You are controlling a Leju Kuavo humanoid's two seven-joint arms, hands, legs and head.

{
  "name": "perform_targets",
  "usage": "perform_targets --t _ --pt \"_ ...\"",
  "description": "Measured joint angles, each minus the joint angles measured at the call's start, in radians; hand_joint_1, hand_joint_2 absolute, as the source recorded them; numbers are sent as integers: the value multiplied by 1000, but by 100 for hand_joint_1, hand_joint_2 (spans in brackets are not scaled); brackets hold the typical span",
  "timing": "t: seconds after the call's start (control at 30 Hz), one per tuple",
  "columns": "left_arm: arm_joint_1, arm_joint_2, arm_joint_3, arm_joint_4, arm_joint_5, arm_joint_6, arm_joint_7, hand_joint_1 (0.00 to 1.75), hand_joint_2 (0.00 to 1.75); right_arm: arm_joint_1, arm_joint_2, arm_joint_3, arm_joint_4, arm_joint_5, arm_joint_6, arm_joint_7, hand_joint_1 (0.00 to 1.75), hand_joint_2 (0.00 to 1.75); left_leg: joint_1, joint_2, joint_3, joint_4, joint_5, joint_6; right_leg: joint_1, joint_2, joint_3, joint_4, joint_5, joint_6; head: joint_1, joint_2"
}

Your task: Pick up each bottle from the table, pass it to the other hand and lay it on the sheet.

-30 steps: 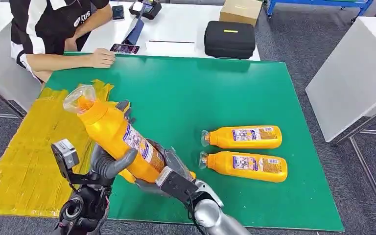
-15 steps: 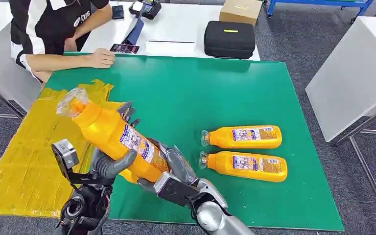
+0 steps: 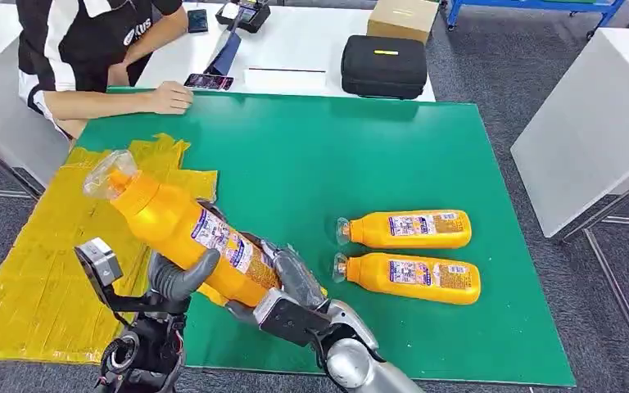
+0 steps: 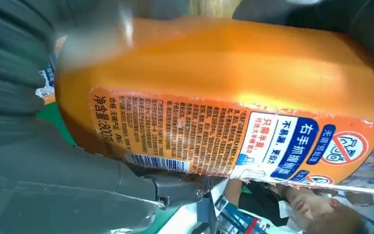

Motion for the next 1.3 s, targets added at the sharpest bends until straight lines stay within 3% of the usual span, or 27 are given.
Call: perform_targets --t 0.03,0.07,0.3,0.43,0.8,1.0,1.17,1.23,1.3 --pt "2 0 1 -4 2 3 0 175 175 1 0 0 -3 -10 -7 0 59 175 0 0 0 0 0 0 0 0 0 0 0 0 0 0" --pt "3 0 2 -7 5 5 0 175 175 3 -1 0 -7 -18 -16 0 0 175 0 0 0 0 0 0 0 0 0 0 0 0 0 0" --pt "20 2 49 -18 24 44 7 175 175 78 -34 -69 -136 -147 -129 -39 0 175 0 0 0 0 -1 -1 0 0 -1 0 0 0 -1 0" --pt "22 8 71 -17 26 46 3 175 175 135 -66 -162 -253 -293 -78 -50 0 175 0 -1 -1 0 -1 -1 0 -2 0 0 -2 -1 0 0" --pt "21 11 90 -15 1 63 -9 175 175 203 -92 -257 -394 -370 -28 -61 0 175 0 0 0 0 -1 -1 0 -1 -1 0 -1 0 0 0" --pt "6 16 96 -10 -414 309 -81 175 175 236 -89 -338 -480 -463 95 -54 0 175 0 0 -1 0 -1 -1 0 -1 -1 0 -1 0 0 0" --pt "-21 24 108 6 -514 345 -98 175 175 238 -79 -382 -515 -477 127 -51 0 175 0 0 0 0 -1 -1 0 0 -1 0 0 0 0 0" --pt "-29 27 109 14 -640 415 -77 175 175 238 -77 -392 -523 -478 145 -51 0 175 0 0 0 0 -1 -1 0 0 -1 0 0 0 0 0" --pt "-52 37 108 37 -934 501 -7 175 175 237 -73 -402 -531 -482 192 -47 0 175 0 0 0 0 -1 -1 0 -1 -1 0 0 0 0 0"
